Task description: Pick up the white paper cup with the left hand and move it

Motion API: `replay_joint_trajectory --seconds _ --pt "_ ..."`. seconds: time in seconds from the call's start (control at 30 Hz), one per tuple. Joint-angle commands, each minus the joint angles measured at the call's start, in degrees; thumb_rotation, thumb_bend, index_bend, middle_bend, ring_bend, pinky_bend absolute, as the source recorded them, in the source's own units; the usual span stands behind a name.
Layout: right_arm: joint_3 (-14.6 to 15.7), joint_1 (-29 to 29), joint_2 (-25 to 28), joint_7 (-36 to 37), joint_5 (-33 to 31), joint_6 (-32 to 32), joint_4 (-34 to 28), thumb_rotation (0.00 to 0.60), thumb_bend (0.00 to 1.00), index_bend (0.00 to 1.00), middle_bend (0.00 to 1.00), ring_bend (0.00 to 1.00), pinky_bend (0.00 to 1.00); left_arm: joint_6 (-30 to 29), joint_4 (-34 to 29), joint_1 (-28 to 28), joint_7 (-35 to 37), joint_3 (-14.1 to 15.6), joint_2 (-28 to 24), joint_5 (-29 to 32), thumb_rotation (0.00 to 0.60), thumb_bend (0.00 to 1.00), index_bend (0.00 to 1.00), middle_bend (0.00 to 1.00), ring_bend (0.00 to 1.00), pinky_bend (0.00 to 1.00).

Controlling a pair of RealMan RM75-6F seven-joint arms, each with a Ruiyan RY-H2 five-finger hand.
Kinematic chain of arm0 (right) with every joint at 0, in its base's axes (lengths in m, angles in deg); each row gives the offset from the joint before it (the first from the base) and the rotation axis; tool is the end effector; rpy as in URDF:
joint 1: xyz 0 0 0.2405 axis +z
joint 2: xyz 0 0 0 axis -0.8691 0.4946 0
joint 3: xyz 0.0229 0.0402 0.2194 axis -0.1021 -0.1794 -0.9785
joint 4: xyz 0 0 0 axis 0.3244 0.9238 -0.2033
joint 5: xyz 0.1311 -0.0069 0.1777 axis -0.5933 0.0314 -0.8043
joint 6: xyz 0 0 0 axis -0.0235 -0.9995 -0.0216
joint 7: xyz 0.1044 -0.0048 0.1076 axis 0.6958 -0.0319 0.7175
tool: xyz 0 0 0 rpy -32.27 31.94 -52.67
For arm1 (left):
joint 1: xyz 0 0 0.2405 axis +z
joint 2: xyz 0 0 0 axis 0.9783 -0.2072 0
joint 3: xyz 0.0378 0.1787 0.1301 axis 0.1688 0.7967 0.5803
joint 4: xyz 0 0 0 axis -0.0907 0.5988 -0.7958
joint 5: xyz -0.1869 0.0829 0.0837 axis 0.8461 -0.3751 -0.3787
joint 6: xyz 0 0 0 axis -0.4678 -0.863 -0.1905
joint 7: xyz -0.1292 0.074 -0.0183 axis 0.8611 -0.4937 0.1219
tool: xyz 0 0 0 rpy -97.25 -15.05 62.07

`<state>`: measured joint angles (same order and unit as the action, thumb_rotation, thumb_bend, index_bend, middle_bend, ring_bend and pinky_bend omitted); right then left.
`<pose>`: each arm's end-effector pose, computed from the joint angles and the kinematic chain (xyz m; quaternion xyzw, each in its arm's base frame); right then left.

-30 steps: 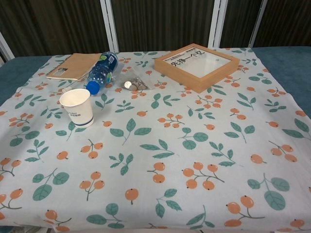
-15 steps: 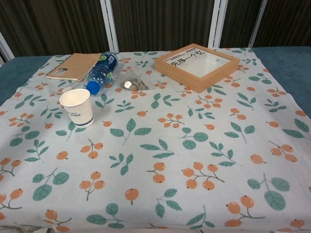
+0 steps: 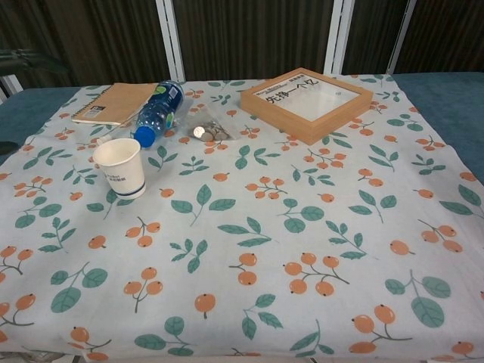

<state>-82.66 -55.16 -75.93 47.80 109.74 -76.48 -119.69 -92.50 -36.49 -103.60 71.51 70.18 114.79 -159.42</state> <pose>-0.3021 -0.1883 0.1417 0.6038 -0.3854 0.3910 0.5780 -0.1665 0.2670 0.0907 -0.7684 -0.2739 -0.3705 0.4441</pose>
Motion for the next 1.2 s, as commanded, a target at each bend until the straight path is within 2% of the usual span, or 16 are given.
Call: replay_joint_trajectory --seconds 0.03,0.17,0.4,0.73,0.97,1.2 --pt "0.06 -0.21 -0.05 0.25 -0.35 0.04 0.40 0.600 0.20 0.00 0.00 0.00 0.00 7.88 -1.07 -6.53 -7.92 -2.76 2.70 7.27 0.600 0.32 0.00 0.00 0.00 0.00" --pt "0.04 -0.46 0.12 0.76 -0.60 -0.07 0.91 0.600 0.20 0.00 0.00 0.00 0.00 11.84 0.35 -10.75 -15.88 -3.45 6.20 14.38 0.600 0.32 0.00 0.00 0.00 0.00" --pt "-0.12 -0.25 -0.05 1.12 -1.06 0.61 1.46 0.600 0.20 0.00 0.00 0.00 0.00 13.28 2.01 -15.93 -25.81 -3.41 9.99 24.24 0.600 0.31 0.00 0.00 0.00 0.00" --pt "-0.36 0.02 0.10 1.22 -1.46 1.16 1.46 0.600 0.20 0.00 0.00 0.00 0.00 11.65 4.64 -23.31 -41.09 0.43 13.77 39.05 0.600 0.31 0.00 0.00 0.00 0.00" --pt "-0.52 0.11 0.21 1.64 -1.95 1.63 1.78 0.600 0.20 0.00 0.00 0.00 0.00 8.56 6.47 -26.06 -46.07 3.07 15.85 42.16 0.600 0.31 0.00 0.00 0.00 0.00" --pt "-0.53 0.13 0.10 1.93 -2.00 1.75 2.06 0.600 0.20 0.00 0.00 0.00 0.00 7.80 7.51 -28.11 -48.14 4.82 17.17 45.52 0.600 0.31 0.00 0.00 0.00 0.00"
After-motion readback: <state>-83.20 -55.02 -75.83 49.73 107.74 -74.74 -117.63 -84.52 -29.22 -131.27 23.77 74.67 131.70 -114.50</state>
